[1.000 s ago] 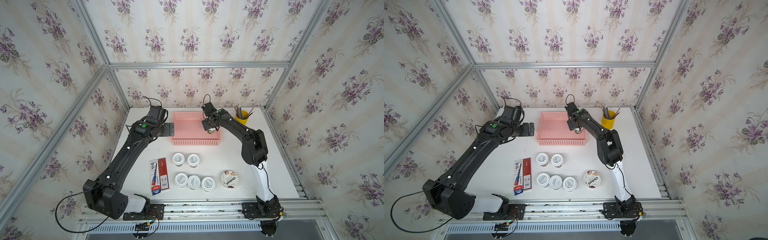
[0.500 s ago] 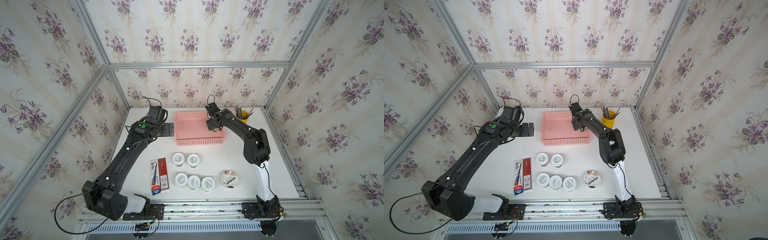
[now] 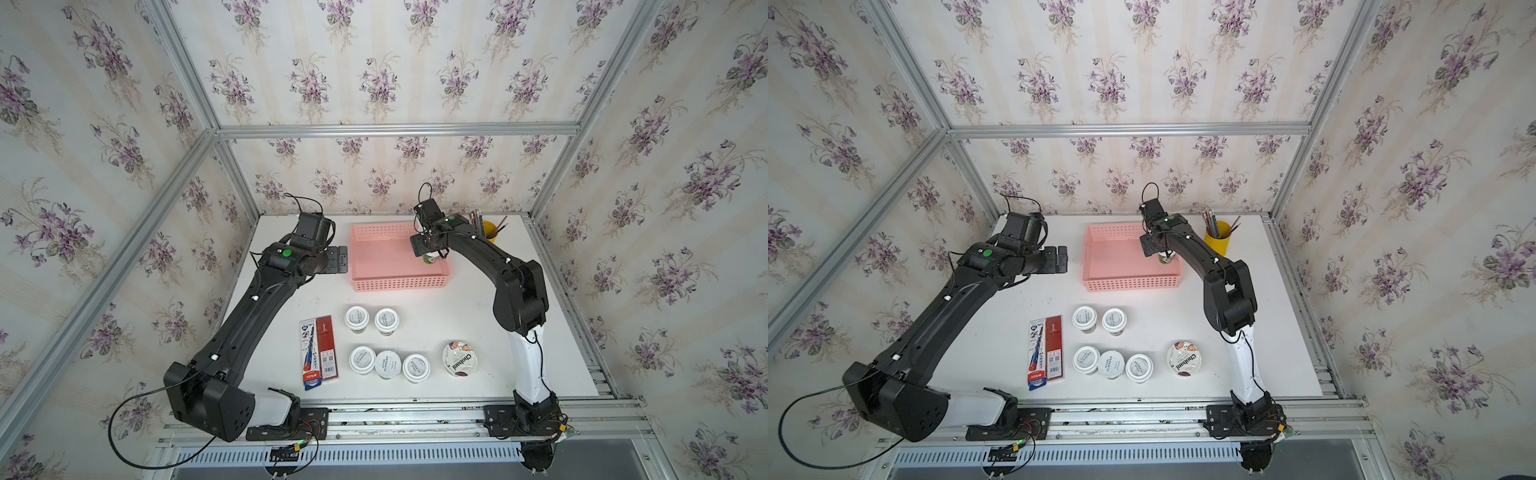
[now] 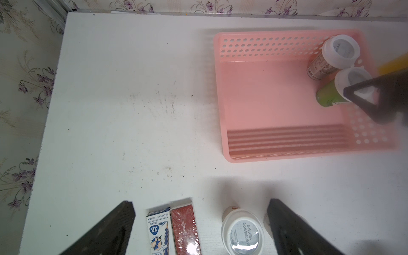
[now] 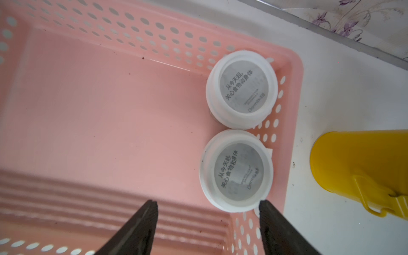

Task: Put the yogurt in the basket
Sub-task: Place the yogurt in the basket, then adjust the basket at the center of the board.

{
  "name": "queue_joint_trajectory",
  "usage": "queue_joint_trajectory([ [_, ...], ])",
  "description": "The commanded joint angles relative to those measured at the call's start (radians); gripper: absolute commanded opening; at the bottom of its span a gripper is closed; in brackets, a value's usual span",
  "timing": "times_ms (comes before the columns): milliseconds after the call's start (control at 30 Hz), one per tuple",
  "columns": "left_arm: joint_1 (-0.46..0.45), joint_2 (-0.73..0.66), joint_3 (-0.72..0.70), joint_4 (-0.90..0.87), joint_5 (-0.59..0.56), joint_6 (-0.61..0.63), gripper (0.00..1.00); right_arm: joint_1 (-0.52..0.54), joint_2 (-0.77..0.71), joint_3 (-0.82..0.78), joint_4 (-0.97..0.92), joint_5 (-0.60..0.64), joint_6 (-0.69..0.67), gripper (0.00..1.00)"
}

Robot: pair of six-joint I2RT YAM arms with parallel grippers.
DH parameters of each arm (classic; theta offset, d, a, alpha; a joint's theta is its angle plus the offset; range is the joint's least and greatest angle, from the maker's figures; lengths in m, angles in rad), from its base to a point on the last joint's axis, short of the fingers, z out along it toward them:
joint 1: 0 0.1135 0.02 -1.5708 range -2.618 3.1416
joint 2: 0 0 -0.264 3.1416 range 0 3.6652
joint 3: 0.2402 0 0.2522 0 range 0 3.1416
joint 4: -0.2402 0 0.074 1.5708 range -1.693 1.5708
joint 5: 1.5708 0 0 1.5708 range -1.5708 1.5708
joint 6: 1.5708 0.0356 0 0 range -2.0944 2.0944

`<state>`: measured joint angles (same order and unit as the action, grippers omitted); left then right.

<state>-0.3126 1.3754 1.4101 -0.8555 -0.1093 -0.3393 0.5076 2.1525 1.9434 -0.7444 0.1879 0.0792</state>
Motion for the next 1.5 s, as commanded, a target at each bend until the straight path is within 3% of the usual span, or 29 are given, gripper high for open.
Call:
queue_joint_trajectory([
  [0, 0.001, 0.016, 0.006, 0.010, 0.010, 0.006, 0.99, -0.014, -0.060, -0.060, 0.039, -0.068, 0.040, 0.77],
  [167, 0.001, 0.032, 0.015, 0.003, 0.011, 0.006, 0.99, -0.040, -0.158, -0.220, 0.074, -0.048, 0.076, 0.76],
  [500, 0.001, 0.032, 0.013, -0.003, 0.014, 0.001, 0.99, -0.087, -0.303, -0.534, 0.208, -0.162, 0.129, 0.69],
  [867, 0.001, 0.032, 0.006, -0.005, 0.019, -0.004, 0.99, -0.088, -0.345, -0.594, 0.220, -0.179, 0.139, 0.58],
  [1467, 0.001, 0.022, -0.002, -0.007, 0.031, -0.002, 0.99, -0.075, -0.409, -0.702, 0.263, -0.232, 0.172, 0.55],
])
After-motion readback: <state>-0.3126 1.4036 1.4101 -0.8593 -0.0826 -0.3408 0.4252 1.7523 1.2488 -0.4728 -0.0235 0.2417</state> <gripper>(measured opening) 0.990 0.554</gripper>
